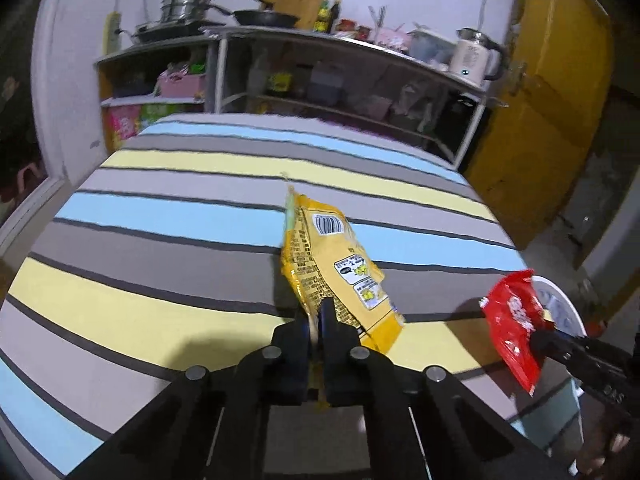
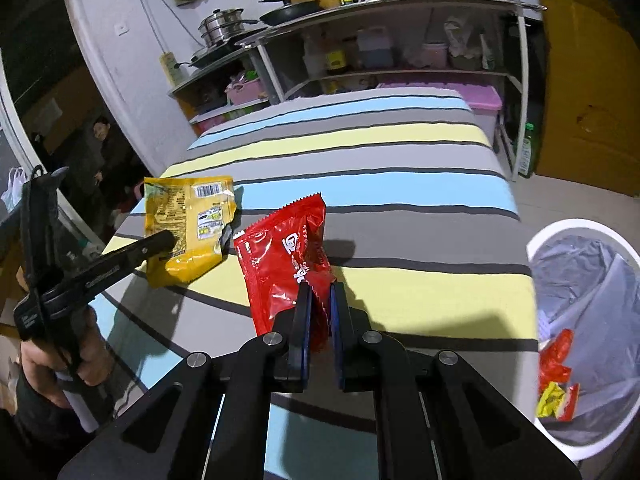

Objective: Collect trash
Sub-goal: 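Carry the yellow packet and red wrapper over the white bin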

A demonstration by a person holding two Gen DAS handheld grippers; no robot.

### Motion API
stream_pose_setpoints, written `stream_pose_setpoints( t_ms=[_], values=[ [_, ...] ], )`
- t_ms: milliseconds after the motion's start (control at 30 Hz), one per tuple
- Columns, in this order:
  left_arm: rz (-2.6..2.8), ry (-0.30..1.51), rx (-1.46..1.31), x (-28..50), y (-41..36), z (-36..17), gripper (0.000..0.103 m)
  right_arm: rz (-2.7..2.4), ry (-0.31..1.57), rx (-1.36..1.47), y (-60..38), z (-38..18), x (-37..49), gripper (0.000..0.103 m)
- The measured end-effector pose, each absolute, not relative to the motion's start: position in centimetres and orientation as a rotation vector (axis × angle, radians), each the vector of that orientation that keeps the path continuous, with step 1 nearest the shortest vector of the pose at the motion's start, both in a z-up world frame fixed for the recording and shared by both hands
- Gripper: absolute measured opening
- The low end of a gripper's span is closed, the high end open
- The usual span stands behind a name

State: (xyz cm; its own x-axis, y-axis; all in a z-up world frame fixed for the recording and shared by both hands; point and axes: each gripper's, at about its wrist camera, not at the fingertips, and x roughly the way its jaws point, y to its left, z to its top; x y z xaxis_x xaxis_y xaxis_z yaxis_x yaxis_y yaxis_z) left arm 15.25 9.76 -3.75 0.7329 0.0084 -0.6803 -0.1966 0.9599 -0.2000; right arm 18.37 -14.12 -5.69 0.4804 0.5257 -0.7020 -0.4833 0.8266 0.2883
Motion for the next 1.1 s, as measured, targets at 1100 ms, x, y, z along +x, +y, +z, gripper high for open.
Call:
stream_pose_setpoints(
  t_ms=[1100],
  values=[
    [-0.124, 0.599, -0.176, 9.9, -0.5, 3.6, 0.002, 0.487, 0.694, 0.114, -21.7, 0.3, 12.3, 0.009]
  ],
)
